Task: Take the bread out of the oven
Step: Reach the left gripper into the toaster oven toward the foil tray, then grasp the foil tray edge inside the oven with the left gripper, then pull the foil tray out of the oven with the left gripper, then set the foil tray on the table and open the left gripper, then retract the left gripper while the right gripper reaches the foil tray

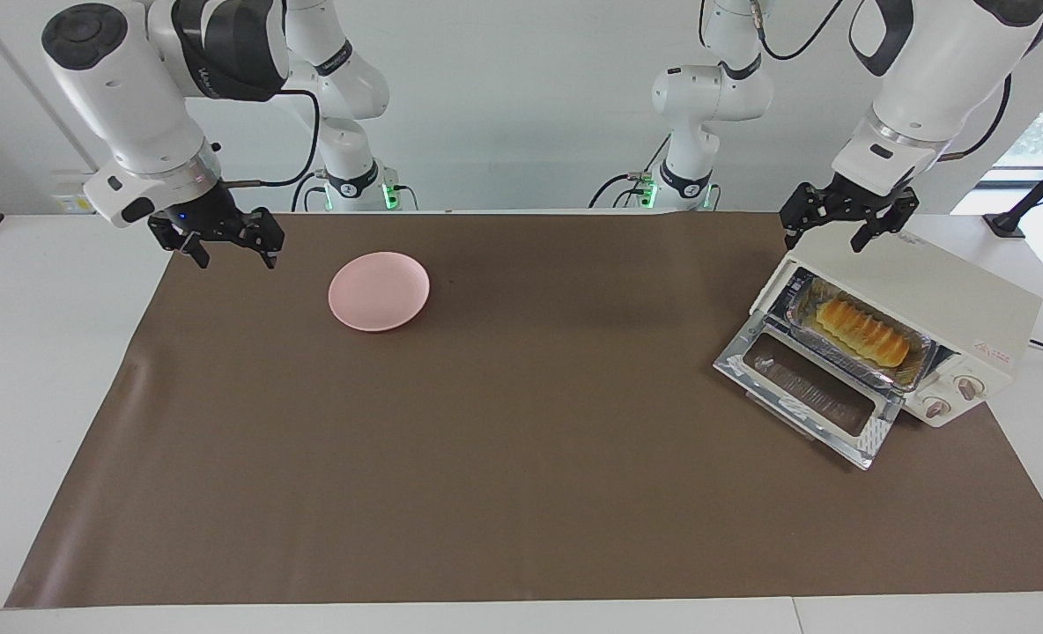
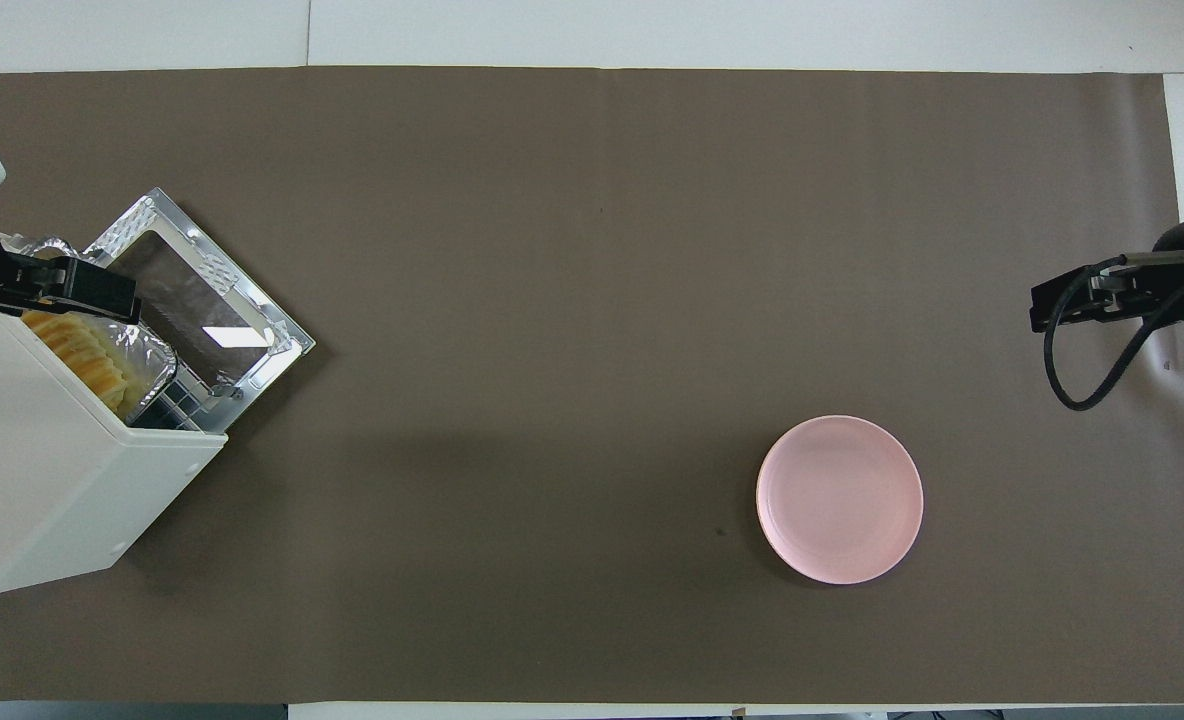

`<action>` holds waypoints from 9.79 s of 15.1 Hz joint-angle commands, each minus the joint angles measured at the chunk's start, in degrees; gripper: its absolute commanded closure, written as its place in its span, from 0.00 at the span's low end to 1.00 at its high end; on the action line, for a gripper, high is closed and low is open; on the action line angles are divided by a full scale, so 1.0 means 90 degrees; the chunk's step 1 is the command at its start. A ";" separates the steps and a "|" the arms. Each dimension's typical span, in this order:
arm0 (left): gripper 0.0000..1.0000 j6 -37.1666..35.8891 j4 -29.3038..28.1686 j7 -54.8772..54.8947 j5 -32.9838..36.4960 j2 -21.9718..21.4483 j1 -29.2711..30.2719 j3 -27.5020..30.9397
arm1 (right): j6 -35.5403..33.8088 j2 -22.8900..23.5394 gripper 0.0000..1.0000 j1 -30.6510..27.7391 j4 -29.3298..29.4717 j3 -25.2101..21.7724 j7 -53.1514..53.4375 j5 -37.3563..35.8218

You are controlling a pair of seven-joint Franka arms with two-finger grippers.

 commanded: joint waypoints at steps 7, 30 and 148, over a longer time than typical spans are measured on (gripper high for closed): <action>0.00 0.0089 -0.0055 0.0112 -0.0106 0.0005 0.0128 -0.0047 | -0.0029 -0.0132 0.00 -0.0120 -0.0130 0.0100 -0.0142 -0.0116; 0.00 0.0712 0.0875 -0.4834 0.1456 0.2066 0.0343 0.0002 | -0.0029 -0.0132 0.00 -0.0120 -0.0140 0.0100 -0.0142 -0.0116; 0.00 -0.1581 0.0639 -0.0464 0.0001 0.0269 0.0275 -0.0008 | 0.4463 0.2339 1.00 0.3474 -0.1351 0.0149 0.4692 0.0275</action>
